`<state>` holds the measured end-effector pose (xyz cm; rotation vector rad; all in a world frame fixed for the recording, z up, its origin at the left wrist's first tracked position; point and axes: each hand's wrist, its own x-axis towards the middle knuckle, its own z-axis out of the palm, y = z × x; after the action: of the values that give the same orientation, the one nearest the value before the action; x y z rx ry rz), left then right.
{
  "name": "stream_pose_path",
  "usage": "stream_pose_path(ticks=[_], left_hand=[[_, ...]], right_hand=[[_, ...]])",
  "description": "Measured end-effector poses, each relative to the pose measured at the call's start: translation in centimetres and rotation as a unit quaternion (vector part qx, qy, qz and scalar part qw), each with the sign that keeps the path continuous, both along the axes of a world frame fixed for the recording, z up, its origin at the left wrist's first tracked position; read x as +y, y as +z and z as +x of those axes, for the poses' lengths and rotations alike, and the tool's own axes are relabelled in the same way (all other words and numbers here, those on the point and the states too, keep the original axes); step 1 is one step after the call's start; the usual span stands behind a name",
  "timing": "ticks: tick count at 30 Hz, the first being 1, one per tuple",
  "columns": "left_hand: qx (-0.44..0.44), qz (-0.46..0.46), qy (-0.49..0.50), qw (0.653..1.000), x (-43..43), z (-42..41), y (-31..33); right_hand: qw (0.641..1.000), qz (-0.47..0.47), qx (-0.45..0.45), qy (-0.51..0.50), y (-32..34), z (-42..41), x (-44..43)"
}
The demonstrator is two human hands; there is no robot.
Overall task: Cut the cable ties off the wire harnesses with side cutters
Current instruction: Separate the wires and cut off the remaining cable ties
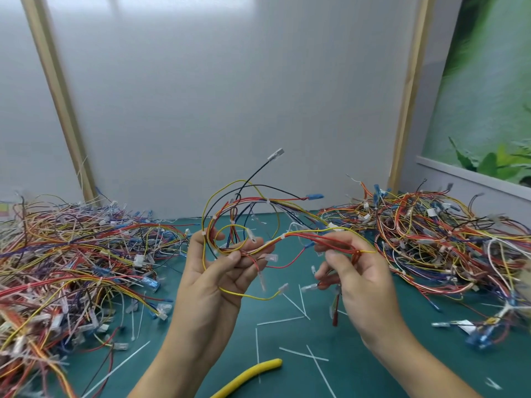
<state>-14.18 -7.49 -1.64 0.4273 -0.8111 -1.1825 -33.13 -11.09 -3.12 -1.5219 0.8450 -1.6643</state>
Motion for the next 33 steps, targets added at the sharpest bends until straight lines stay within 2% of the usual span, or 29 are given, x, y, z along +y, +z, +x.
stream_pose_path(ticks=[6, 9, 11, 13, 15, 17, 20, 22, 24, 27, 30, 32, 33], left_hand=[[0.022, -0.009, 0.004, 1.000, 0.1, 0.2, 0.6], [0.033, -0.014, 0.005, 0.999, -0.2, 0.3, 0.4], [0.003, -0.020, 0.026, 0.999, -0.5, 0.2, 0.0], [-0.077, -0.031, 0.077, 0.994, -0.7, -0.2, -0.7], [-0.199, -0.054, 0.136, 0.969, -0.6, -1.2, -1.6], [-0.318, -0.086, 0.148, 0.933, 0.0, -2.8, -2.1], [-0.473, -0.131, 0.139, 0.860, 0.4, -5.0, -2.0], [-0.528, -0.142, 0.114, 0.829, 0.5, -5.5, -1.2], [-0.546, -0.135, 0.081, 0.823, 0.7, -5.3, 0.1], [-0.570, -0.114, 0.039, 0.813, 1.2, -4.7, 1.9], [-0.542, -0.083, 0.058, 0.834, 1.8, -4.4, 3.1], [-0.549, -0.084, 0.086, 0.827, 2.5, -4.2, 3.4], [-0.562, -0.084, 0.094, 0.817, 3.0, -4.0, 3.4]], right_hand=[[0.999, -0.004, 0.039, 0.009, -0.1, -0.2, 0.3], [0.998, 0.013, 0.037, 0.047, 0.0, 0.3, 0.7], [0.995, 0.038, 0.039, 0.079, 0.0, 0.7, 0.9], [0.989, 0.069, 0.049, 0.120, -0.2, 1.1, 1.3], [0.980, 0.098, 0.054, 0.167, -0.3, 1.7, 1.8], [0.975, 0.112, 0.050, 0.187, -0.2, 2.2, 2.4], [0.983, 0.100, 0.035, 0.148, 0.8, 2.1, 2.6], [0.985, 0.104, 0.018, 0.140, 1.7, 1.1, 2.6], [0.985, 0.097, 0.023, 0.141, 2.8, -0.1, 2.7], [0.986, 0.056, 0.109, 0.116, 4.5, -2.0, 1.9], [0.970, -0.001, 0.242, 0.007, 6.9, -3.9, -0.6], [0.932, -0.025, 0.345, -0.109, 9.2, -6.0, -3.1], [0.894, -0.036, 0.409, -0.179, 10.4, -7.4, -4.6]])
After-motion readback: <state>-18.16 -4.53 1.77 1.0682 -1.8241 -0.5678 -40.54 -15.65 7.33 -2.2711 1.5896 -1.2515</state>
